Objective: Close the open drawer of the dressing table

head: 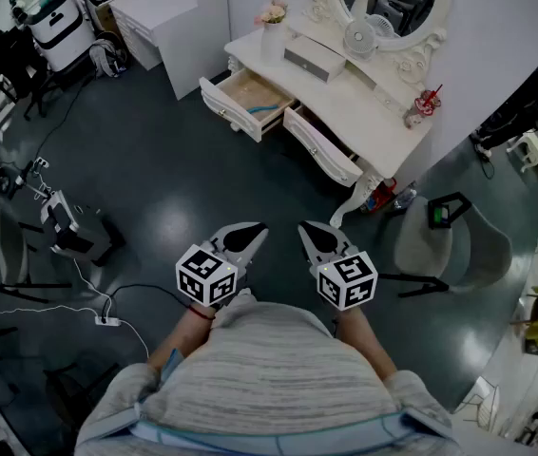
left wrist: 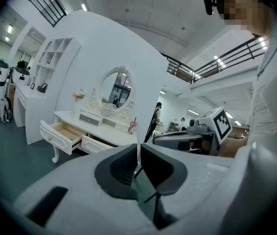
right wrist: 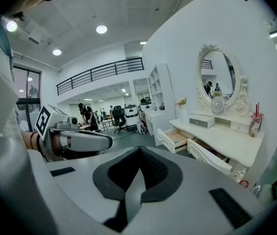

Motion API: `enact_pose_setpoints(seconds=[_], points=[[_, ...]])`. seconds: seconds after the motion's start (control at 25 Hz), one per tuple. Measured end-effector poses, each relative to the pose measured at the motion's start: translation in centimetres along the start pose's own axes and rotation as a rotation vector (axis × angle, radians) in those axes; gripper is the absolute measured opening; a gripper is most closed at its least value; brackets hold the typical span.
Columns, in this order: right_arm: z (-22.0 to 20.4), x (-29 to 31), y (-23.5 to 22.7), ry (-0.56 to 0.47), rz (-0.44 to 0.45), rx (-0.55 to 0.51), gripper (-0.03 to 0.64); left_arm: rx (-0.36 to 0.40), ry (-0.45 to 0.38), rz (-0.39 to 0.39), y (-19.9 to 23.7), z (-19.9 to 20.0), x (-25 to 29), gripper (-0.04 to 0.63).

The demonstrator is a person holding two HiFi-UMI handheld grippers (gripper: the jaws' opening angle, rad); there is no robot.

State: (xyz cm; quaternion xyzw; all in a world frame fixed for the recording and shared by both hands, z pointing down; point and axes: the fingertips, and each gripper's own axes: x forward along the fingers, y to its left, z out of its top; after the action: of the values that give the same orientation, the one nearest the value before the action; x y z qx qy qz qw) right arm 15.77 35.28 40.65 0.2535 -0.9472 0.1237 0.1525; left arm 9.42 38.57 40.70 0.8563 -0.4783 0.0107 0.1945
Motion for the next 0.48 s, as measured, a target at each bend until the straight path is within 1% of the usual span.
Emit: enact_pose_setpoints(seconds=[0.48], points=[[0.11, 0.52, -0.71, -0.002, -0.021, 0.015, 0.008, -0.021, -0.003, 0.003, 1.05, 0.00, 0.06, 0.034]])
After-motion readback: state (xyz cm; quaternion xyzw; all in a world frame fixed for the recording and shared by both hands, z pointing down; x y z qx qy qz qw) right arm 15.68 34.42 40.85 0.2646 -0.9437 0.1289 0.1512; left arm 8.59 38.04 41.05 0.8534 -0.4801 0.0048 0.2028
